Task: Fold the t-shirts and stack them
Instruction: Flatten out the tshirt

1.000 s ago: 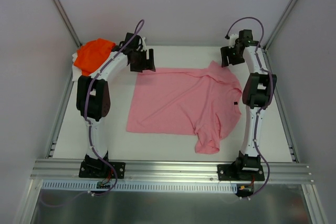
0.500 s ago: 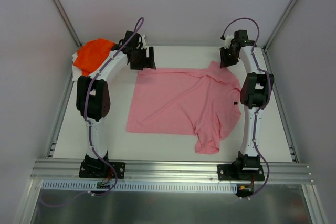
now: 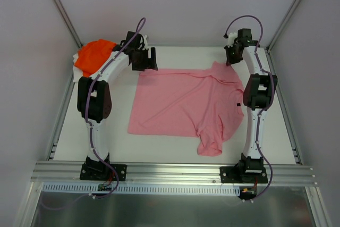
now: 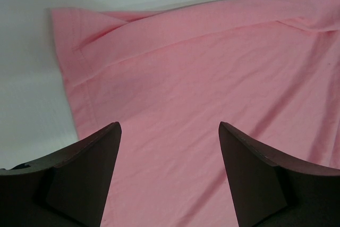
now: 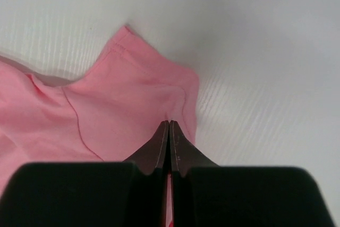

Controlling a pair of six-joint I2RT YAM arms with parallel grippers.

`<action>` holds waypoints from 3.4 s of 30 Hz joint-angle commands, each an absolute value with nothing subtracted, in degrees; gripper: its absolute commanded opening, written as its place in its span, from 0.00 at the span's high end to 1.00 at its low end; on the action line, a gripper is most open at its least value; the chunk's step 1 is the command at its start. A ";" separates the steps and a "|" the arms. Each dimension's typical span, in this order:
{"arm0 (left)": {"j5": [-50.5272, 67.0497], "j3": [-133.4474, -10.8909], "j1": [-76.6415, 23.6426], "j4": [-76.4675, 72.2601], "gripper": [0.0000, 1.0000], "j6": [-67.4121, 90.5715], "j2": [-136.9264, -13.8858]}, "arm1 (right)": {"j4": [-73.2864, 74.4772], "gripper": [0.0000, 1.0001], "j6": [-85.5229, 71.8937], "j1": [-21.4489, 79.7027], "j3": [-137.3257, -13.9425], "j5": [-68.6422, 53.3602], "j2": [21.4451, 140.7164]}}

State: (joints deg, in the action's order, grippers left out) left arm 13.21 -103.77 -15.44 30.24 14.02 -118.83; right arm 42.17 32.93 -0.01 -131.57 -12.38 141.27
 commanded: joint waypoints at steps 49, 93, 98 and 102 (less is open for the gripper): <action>9.07 -123.89 -15.64 33.55 0.27 11.26 -137.09 | 35.42 0.01 34.27 0.26 -112.50 -8.62 110.66; -2.54 -108.65 -14.33 7.40 1.00 8.97 -130.97 | 38.50 0.00 37.35 0.62 -108.11 -7.29 105.82; -7.99 -107.66 -14.41 1.41 1.00 7.21 -130.08 | 38.85 0.01 37.44 0.62 -107.93 -7.64 106.00; -11.51 -108.45 -14.33 0.26 1.00 5.19 -130.51 | 39.11 0.01 37.35 0.70 -108.10 -7.91 105.91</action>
